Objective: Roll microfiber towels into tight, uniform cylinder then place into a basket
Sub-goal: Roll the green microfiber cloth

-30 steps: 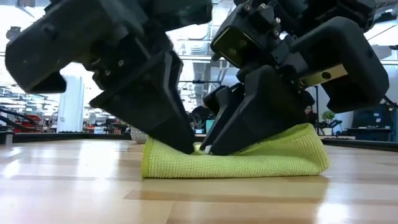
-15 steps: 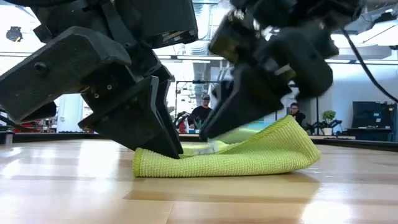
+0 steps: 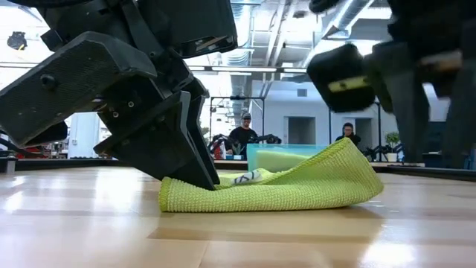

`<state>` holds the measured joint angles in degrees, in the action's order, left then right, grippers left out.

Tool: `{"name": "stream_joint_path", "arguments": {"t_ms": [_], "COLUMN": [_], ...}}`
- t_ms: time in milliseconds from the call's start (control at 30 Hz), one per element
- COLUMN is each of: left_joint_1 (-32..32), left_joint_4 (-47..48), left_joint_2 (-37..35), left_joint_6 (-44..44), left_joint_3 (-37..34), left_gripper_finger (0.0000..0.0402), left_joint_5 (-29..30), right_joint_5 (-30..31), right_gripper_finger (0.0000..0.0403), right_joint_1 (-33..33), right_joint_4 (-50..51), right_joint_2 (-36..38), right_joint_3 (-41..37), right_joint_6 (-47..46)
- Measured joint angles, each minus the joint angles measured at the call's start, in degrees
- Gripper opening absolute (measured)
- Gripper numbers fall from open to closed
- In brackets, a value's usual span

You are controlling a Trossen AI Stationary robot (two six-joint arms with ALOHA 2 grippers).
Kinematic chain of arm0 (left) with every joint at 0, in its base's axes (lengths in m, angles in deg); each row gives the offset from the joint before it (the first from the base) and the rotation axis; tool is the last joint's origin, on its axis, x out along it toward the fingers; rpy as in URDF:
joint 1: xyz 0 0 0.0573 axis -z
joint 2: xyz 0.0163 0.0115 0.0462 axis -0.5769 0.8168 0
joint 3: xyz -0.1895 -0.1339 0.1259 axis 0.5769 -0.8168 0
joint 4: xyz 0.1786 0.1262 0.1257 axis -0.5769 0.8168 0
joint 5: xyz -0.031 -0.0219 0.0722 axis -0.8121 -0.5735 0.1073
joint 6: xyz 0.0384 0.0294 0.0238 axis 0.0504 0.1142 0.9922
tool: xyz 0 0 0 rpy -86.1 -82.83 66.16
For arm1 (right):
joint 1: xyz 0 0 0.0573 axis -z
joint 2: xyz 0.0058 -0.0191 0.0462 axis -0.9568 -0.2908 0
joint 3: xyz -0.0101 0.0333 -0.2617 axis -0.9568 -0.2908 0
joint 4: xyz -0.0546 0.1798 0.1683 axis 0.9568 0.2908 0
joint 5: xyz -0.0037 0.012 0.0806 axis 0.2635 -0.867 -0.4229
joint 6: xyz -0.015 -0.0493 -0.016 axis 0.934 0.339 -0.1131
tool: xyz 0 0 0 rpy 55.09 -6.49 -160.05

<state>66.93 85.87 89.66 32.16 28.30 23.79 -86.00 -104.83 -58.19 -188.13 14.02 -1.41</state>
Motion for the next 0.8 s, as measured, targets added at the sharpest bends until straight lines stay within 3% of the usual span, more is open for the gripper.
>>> {"name": "stream_joint_path", "arguments": {"t_ms": [133, 200, 500, 700, 800], "left_joint_1": [0.0, 0.0, 0.0, 0.0, 0.0], "left_joint_4": [-0.02, -0.03, 0.29, 1.14, 5.91], "left_joint_2": [0.02, 0.04, 0.07, 0.02, 0.21], "left_joint_6": [0.01, 0.02, 0.02, 0.04, -0.23], "left_joint_3": [0.0, 0.0, 0.0, 0.28, 2.68], "left_gripper_finger": [0.0132, 0.0132, 0.0132, 0.0132, 0.0132], "left_joint_5": [0.02, 0.04, 0.07, 0.28, 4.69], "right_joint_5": [9.63, 11.4, 10.64, 10.54, 10.54], "right_gripper_finger": [0.0056, 0.0048, 0.002, 0.0022, 0.0029], "right_joint_1": [1.36, 2.59, 4.23, 4.18, 3.9], "right_joint_4": [-0.33, 0.21, 3.73, 5.31, 5.4], "right_joint_2": [-1.89, -2.15, -1.75, -1.73, -1.67], "right_joint_3": [-0.07, 0.0, 0.02, 0.1, 0.33], "right_joint_6": [-4.41, -6.77, -12.88, -14.49, -14.37]}}
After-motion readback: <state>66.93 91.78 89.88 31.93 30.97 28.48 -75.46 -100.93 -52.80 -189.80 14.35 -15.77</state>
